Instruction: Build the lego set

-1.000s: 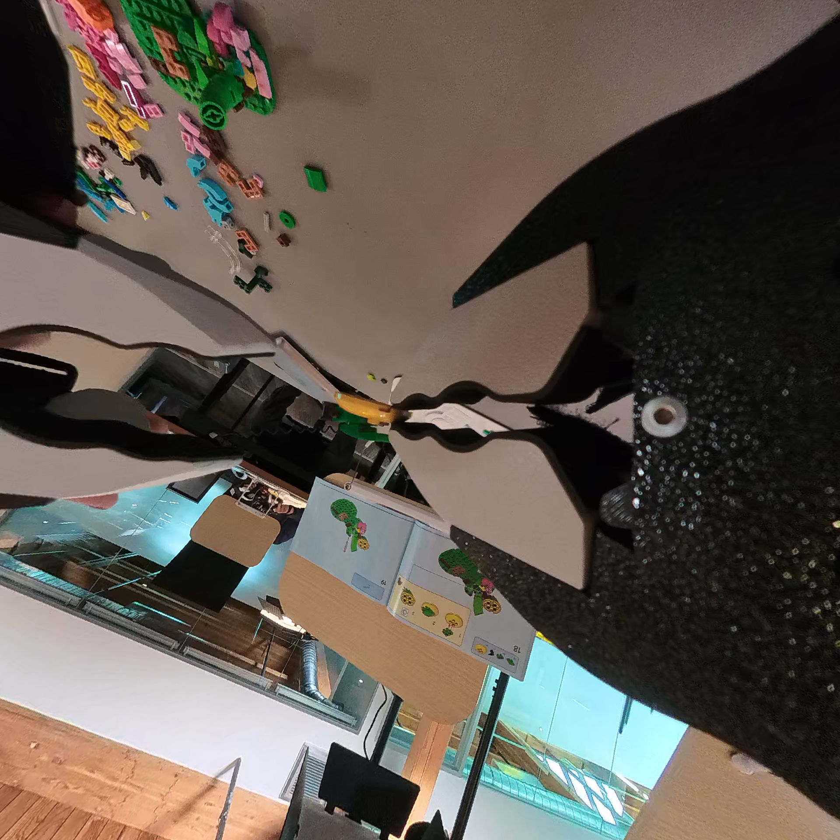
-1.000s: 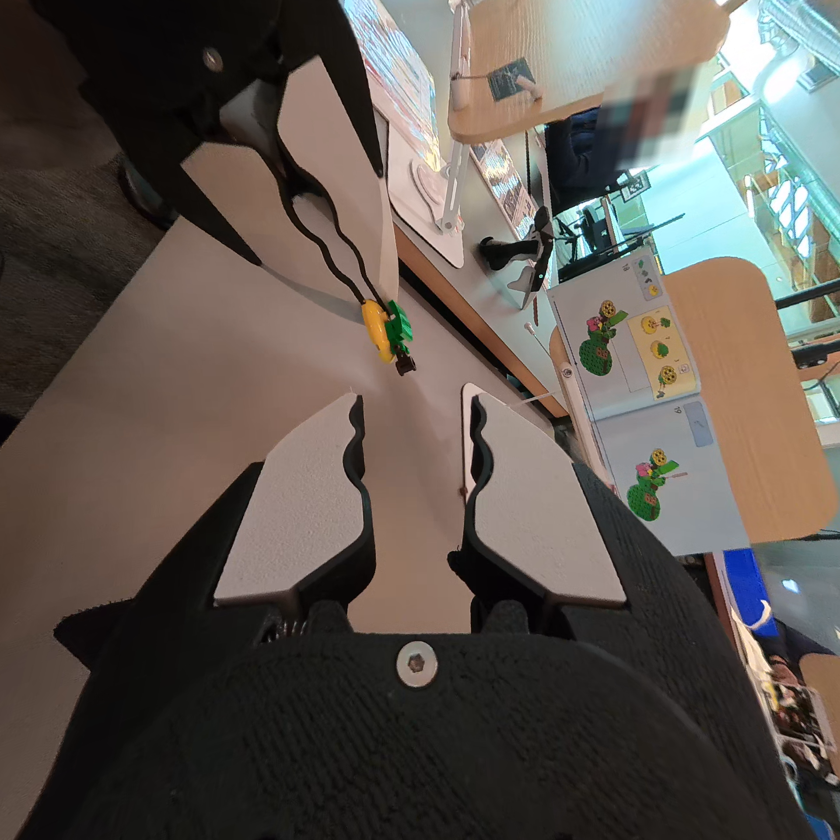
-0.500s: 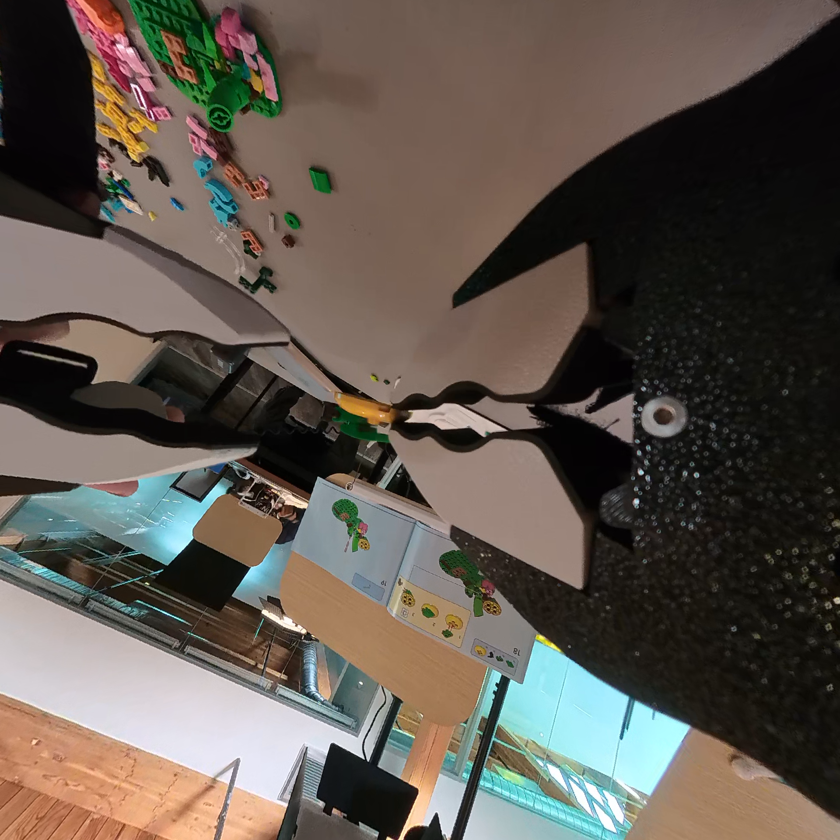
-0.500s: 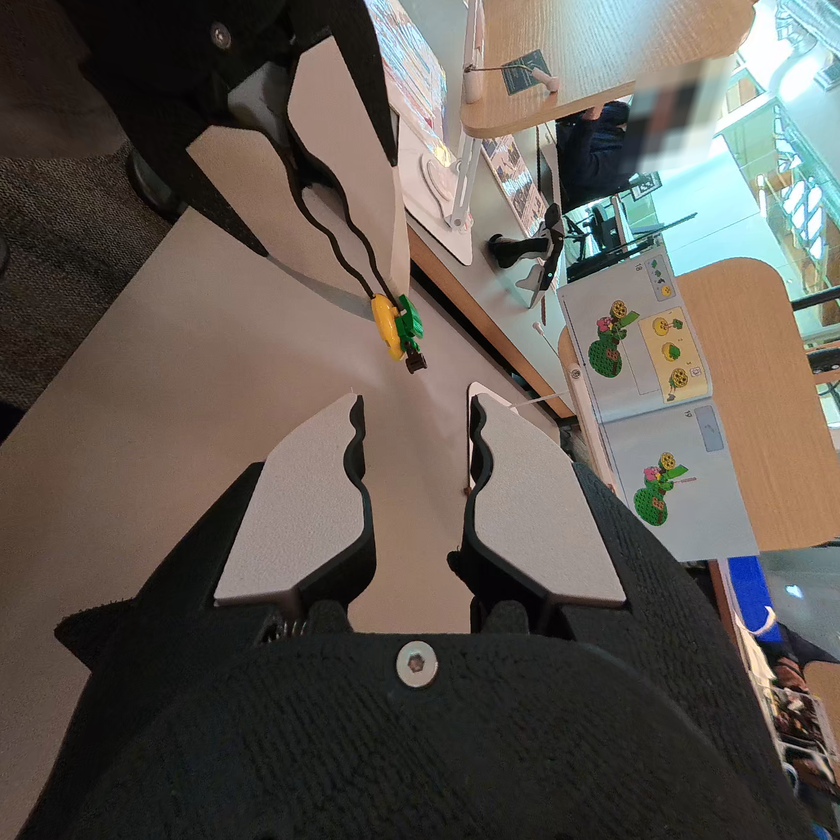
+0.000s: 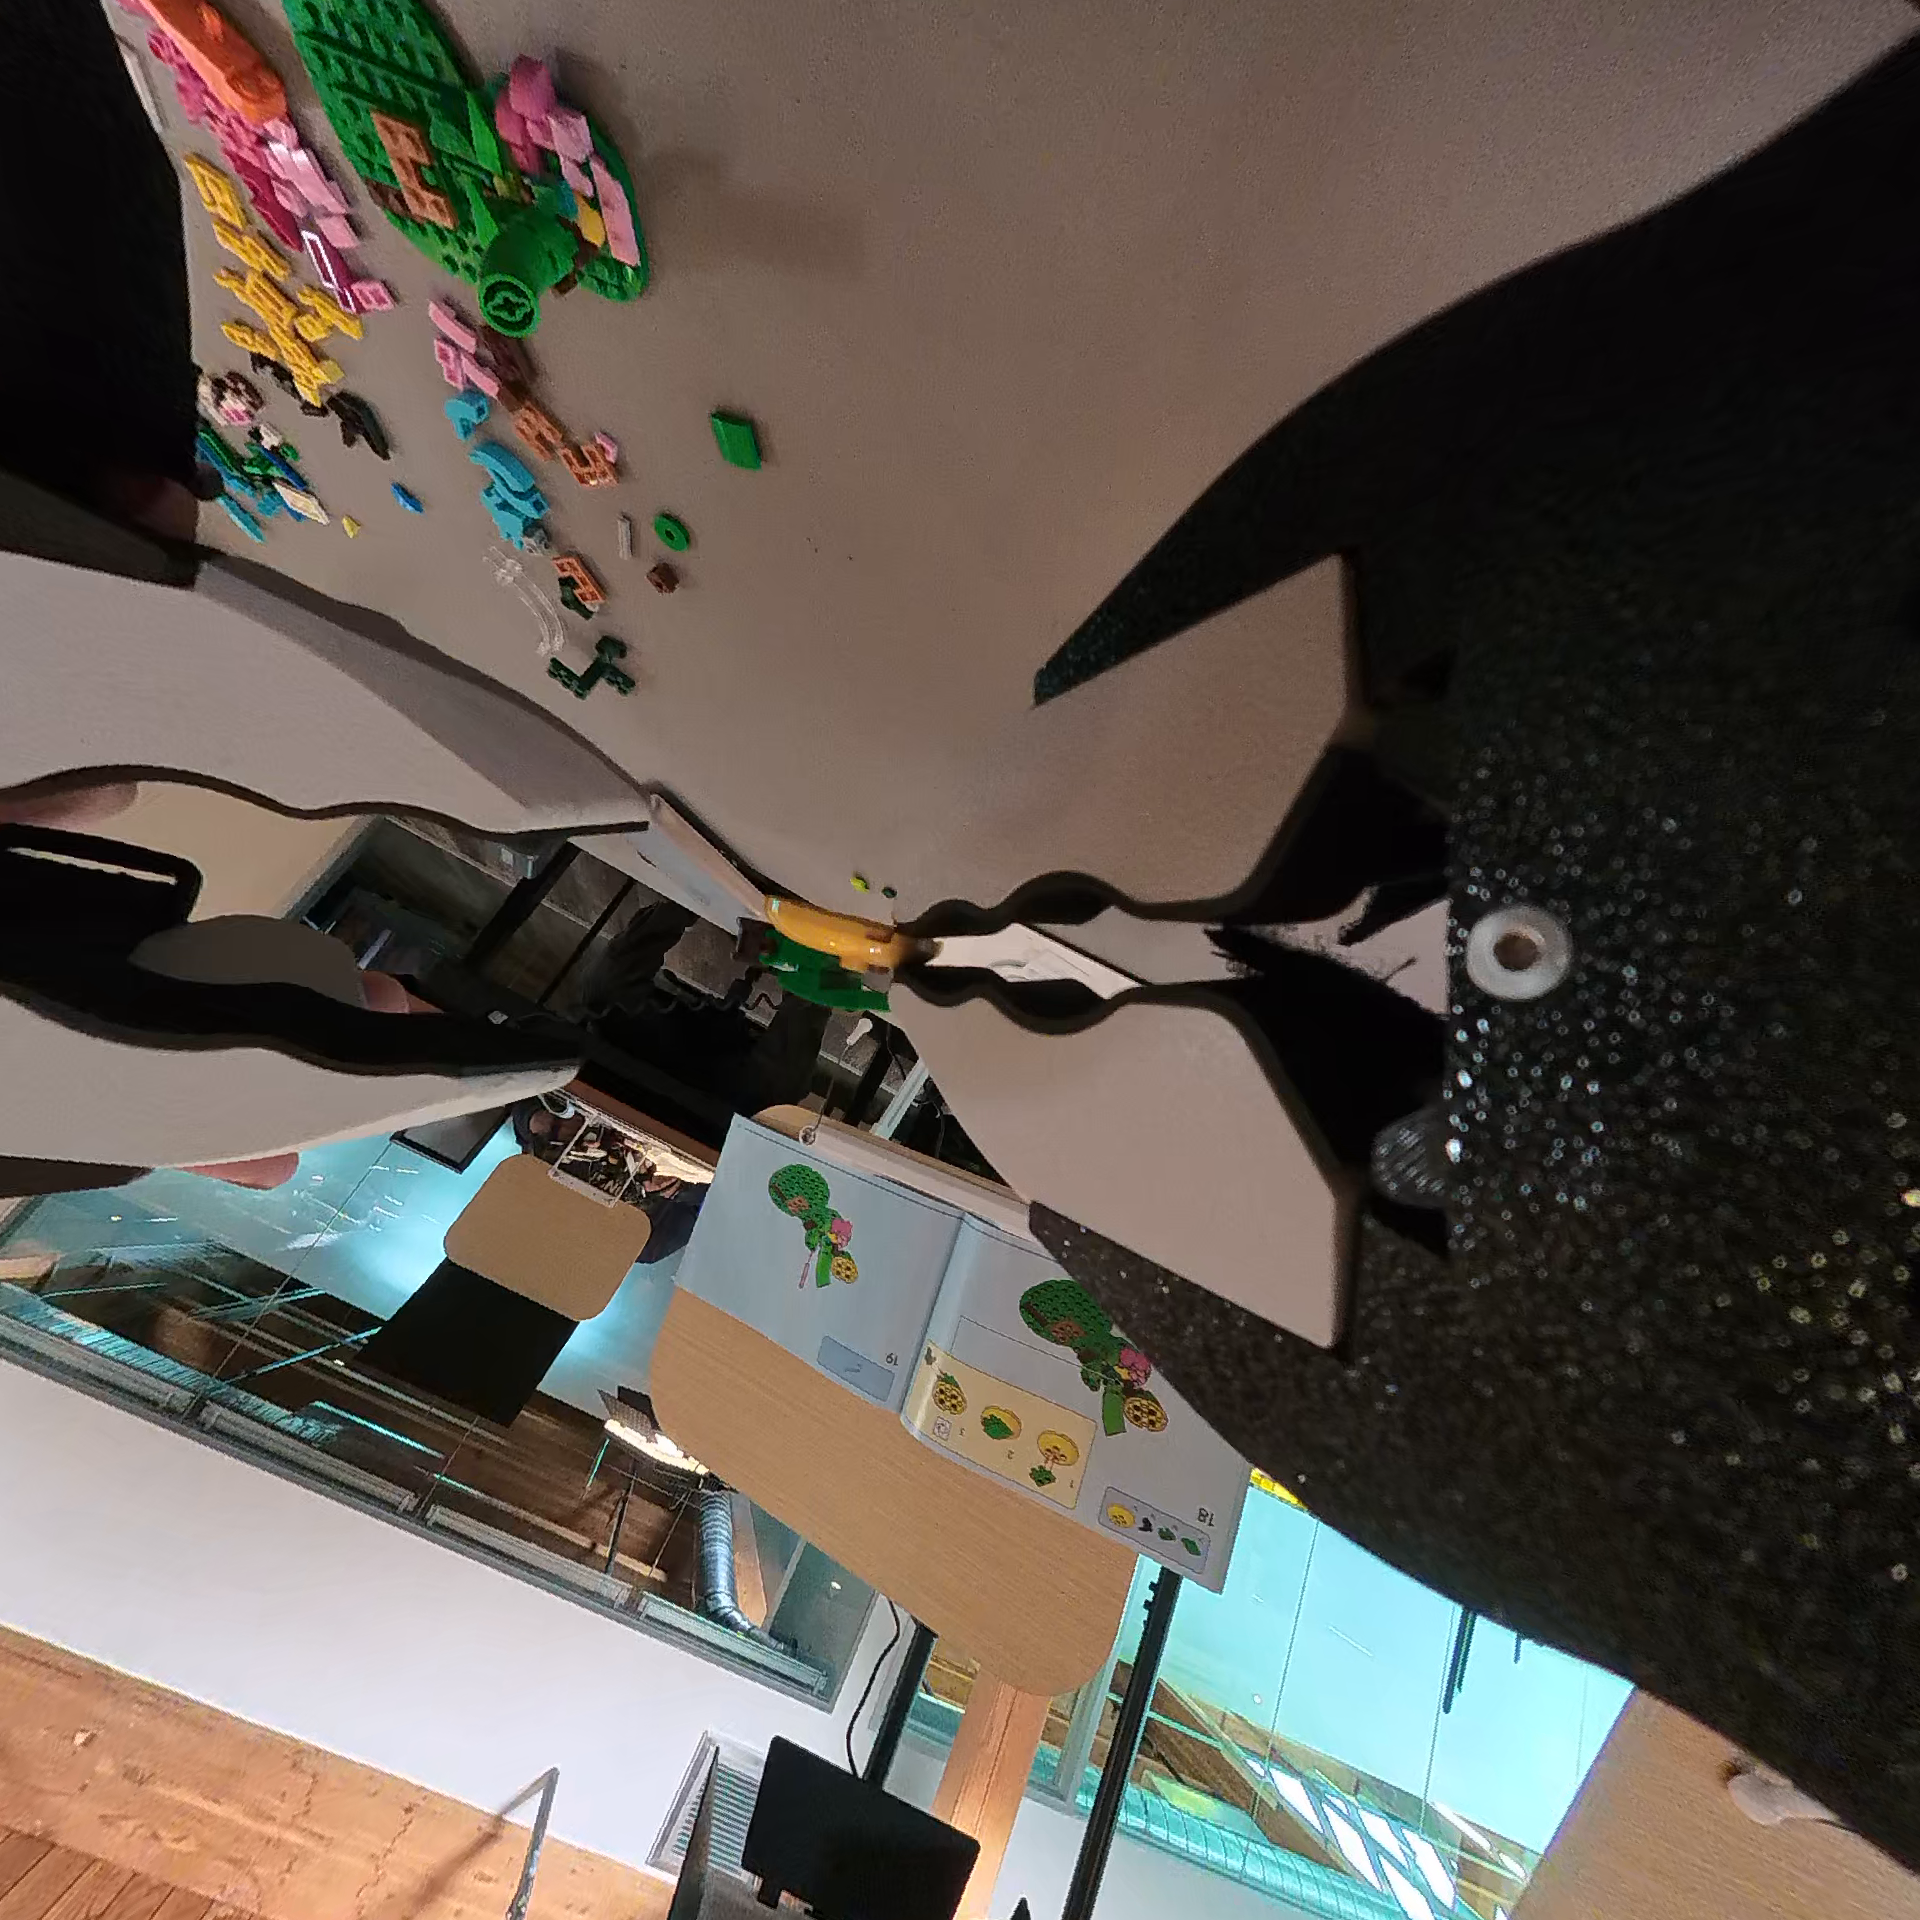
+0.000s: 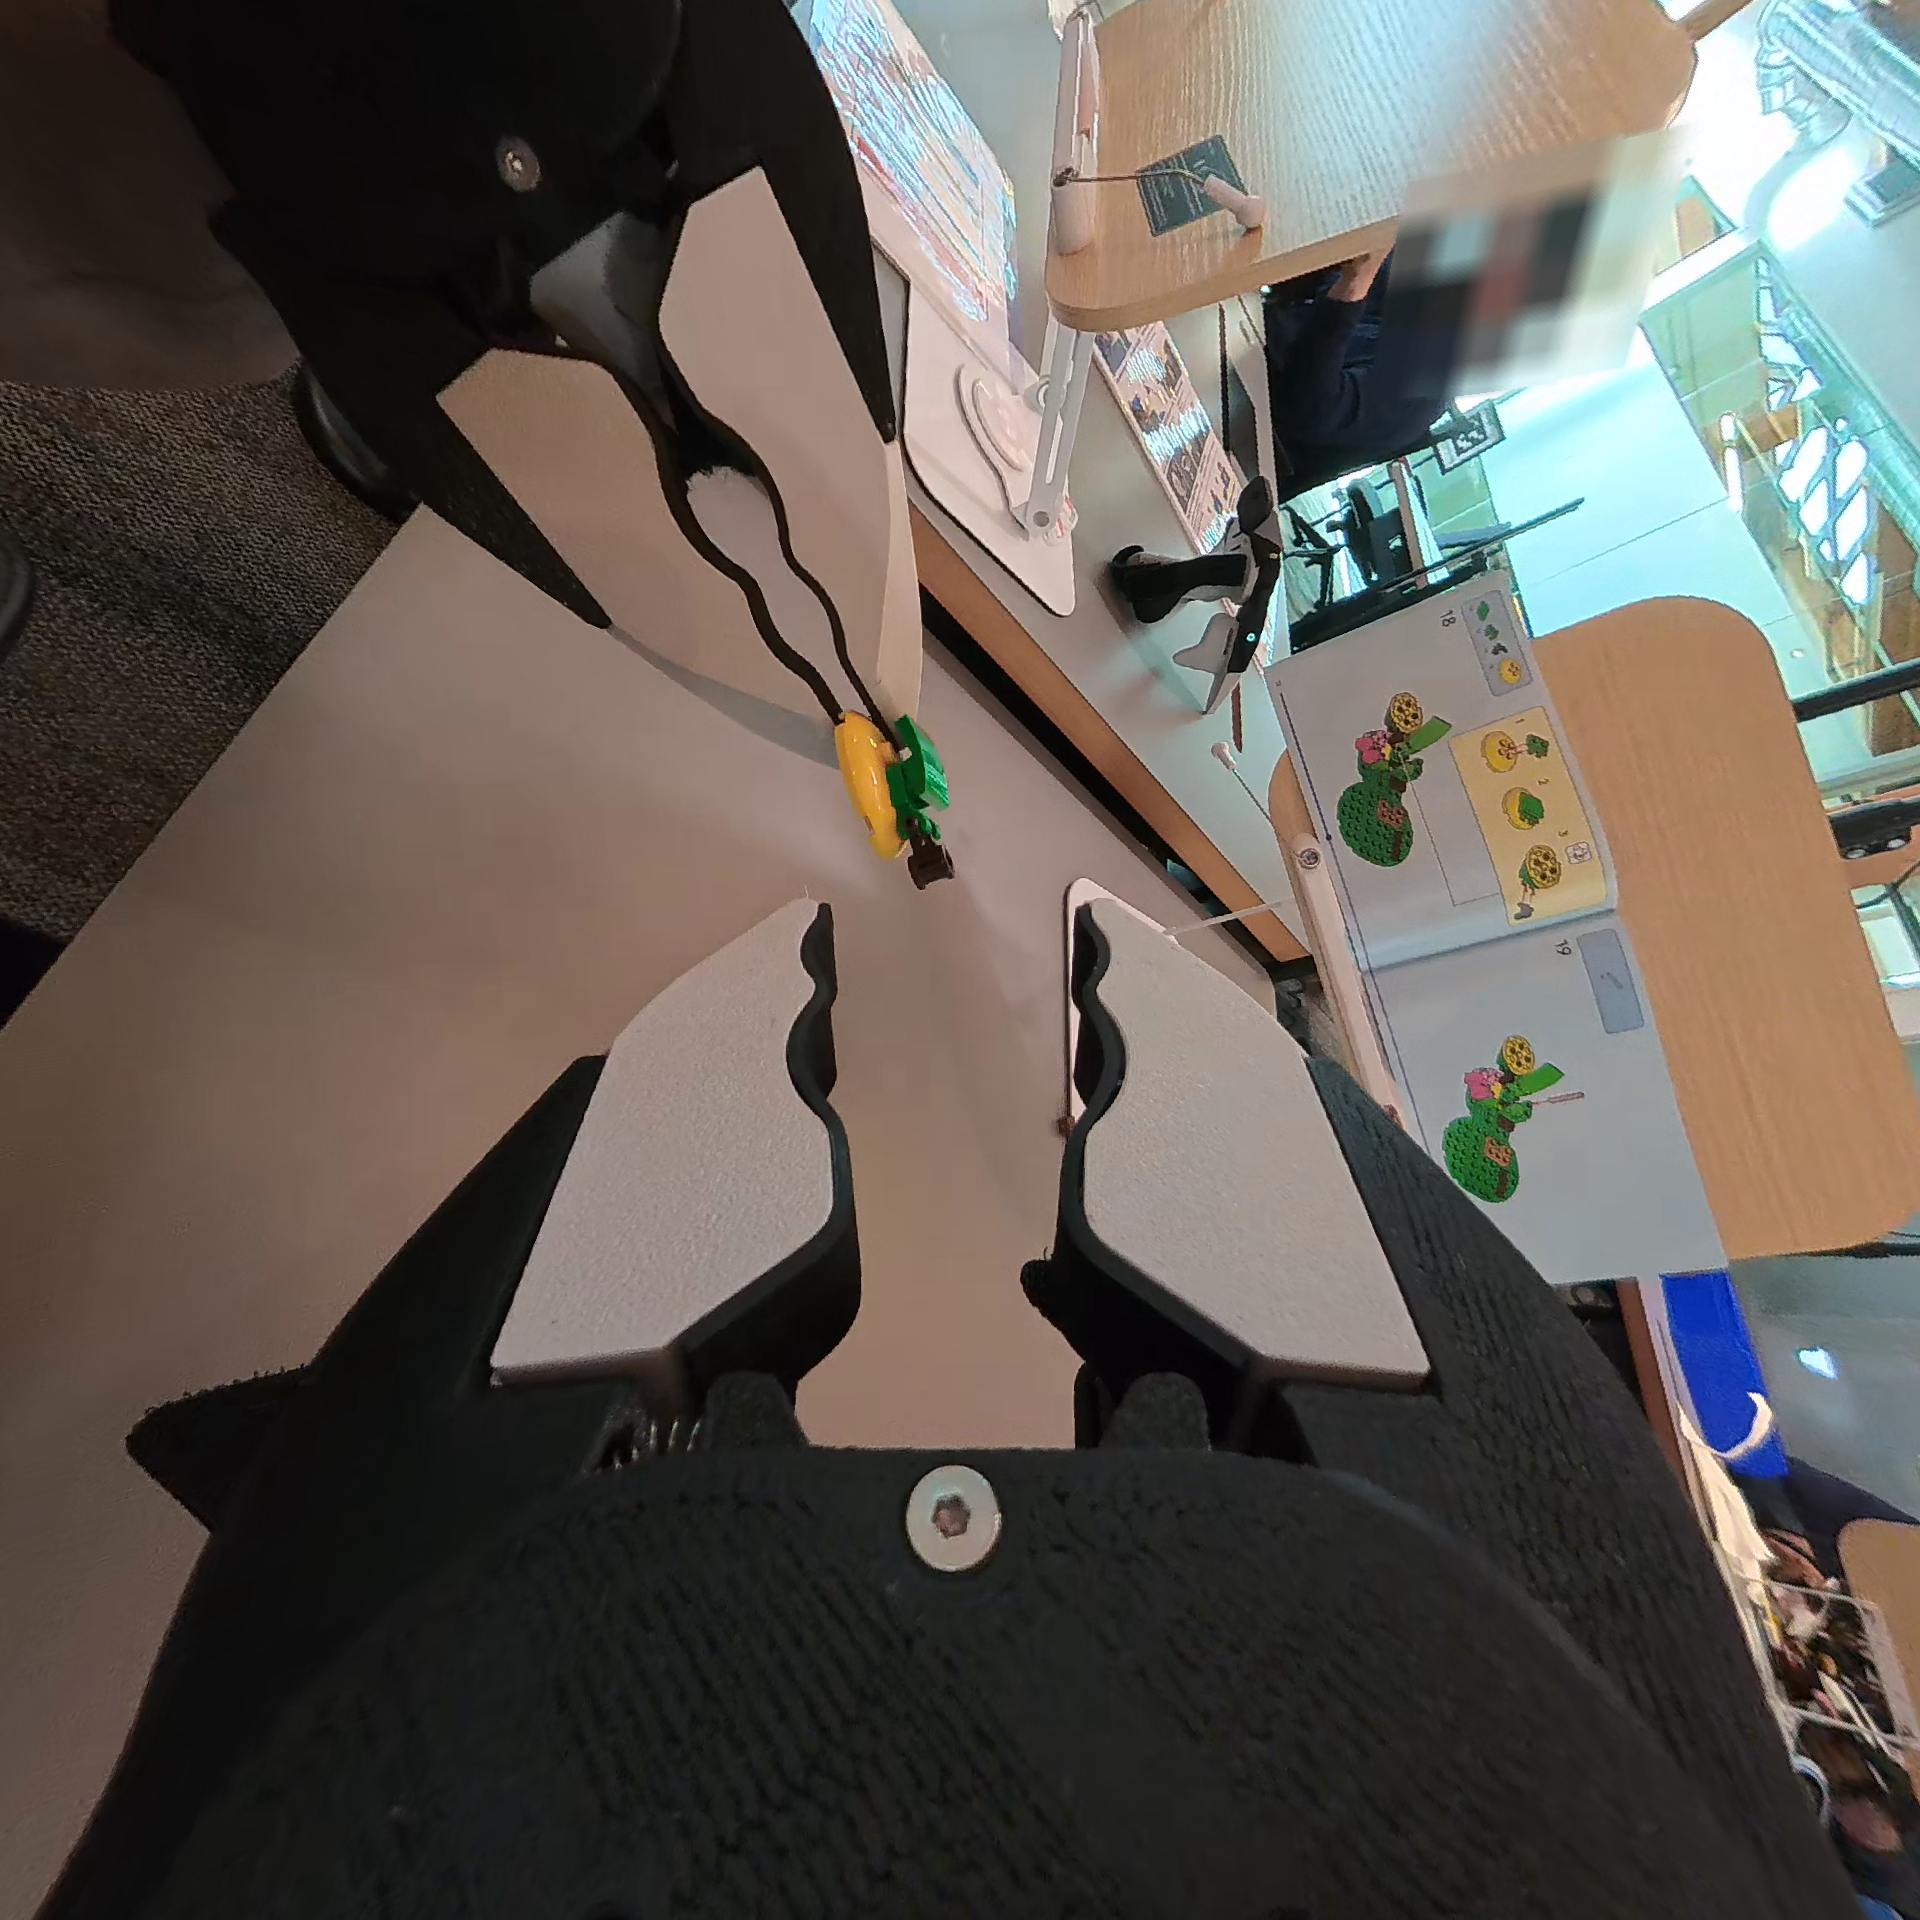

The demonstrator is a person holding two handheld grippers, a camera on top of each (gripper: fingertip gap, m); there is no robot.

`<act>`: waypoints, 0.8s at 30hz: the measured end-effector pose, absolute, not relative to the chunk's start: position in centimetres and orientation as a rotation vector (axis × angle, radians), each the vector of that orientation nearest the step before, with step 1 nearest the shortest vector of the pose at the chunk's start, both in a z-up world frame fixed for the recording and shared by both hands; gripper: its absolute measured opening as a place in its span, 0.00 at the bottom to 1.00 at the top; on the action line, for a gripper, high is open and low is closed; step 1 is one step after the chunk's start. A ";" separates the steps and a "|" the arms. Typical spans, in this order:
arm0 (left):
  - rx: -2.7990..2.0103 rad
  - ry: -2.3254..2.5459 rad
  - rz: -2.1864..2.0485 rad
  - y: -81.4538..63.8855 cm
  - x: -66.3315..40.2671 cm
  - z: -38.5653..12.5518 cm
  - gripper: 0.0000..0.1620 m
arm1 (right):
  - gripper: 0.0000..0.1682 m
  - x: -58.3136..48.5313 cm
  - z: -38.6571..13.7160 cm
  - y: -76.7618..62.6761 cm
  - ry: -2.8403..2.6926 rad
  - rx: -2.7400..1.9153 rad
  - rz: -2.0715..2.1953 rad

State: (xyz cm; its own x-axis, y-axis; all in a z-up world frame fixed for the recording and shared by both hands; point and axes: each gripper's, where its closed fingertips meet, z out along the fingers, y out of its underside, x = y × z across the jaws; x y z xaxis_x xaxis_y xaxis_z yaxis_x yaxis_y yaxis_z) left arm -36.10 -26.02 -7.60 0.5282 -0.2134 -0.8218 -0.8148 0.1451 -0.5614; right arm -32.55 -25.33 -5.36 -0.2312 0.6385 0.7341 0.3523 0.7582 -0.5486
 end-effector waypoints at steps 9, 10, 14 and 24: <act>-1.392 0.969 0.548 -26.0 -36.0 -7.6 0.03 | 0.25 -32.5 -5.4 -25.6 -1.853 -0.757 0.321; -1.394 0.970 0.549 -26.0 -36.0 -7.6 0.03 | 0.25 -32.5 -5.4 -25.6 -1.854 -0.757 0.319; -1.393 0.971 0.548 -26.0 -36.0 -7.6 0.03 | 0.25 -32.6 -5.5 -25.6 -1.860 -0.757 0.317; -1.383 0.969 0.554 -26.1 -36.0 -7.4 0.03 | 0.25 -32.5 -5.7 -25.8 -1.874 -0.763 0.324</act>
State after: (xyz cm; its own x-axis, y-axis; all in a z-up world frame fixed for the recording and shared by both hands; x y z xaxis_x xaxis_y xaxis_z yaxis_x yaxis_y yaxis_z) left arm -36.01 -26.13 -7.38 0.5248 -0.2059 -0.8260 -0.8163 0.1534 -0.5569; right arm -32.55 -25.75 -5.74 -0.2579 0.6377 0.7258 0.3571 0.7609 -0.5417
